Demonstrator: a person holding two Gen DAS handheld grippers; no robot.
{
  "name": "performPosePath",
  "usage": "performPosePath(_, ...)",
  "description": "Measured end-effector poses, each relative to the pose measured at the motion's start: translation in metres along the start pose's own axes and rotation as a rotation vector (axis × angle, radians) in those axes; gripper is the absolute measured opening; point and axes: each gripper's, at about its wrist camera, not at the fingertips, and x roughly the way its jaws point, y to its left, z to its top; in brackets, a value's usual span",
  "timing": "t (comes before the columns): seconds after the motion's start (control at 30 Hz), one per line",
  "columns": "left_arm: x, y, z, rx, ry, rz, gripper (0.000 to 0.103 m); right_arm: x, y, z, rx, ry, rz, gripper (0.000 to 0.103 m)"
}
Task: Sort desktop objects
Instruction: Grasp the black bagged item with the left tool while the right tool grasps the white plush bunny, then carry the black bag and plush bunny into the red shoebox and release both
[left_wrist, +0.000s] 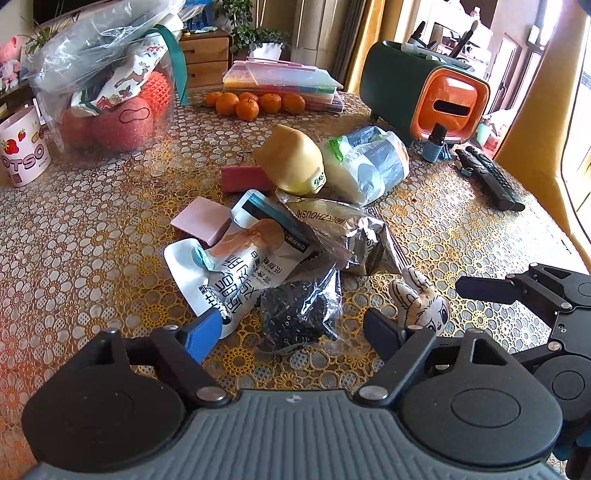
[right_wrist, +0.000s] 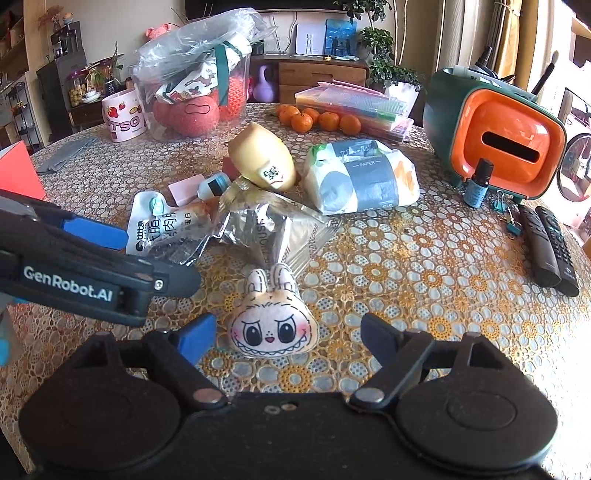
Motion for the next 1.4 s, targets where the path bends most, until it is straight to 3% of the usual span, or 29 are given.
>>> performPosePath(0.23,0.005,-0.003,-0.001,0.011,0.011,-0.005,0.053,0.007,0.003,-0.002,-0.014,0.021,0.003,0.071)
performPosePath(0.5,0.003,-0.005,-0.001,0.027,0.004,-0.004,0.037,0.010,0.005,-0.001,-0.017,0.021,0.003,0.055)
performPosePath(0.6,0.001,-0.004,-0.001,0.022,0.003,-0.012,0.033,0.009,0.005,-0.001,-0.017,0.020,-0.001,0.053)
performPosePath(1.07,-0.026,0.000,-0.008,0.008,-0.019,-0.027,0.032,-0.011,0.014,0.001,-0.032,-0.003,-0.002,0.052)
performPosePath(1.4,-0.073,0.016,-0.016,-0.015,-0.052,-0.028,0.032,-0.043,0.036,0.010,-0.068,-0.039,0.020,0.052)
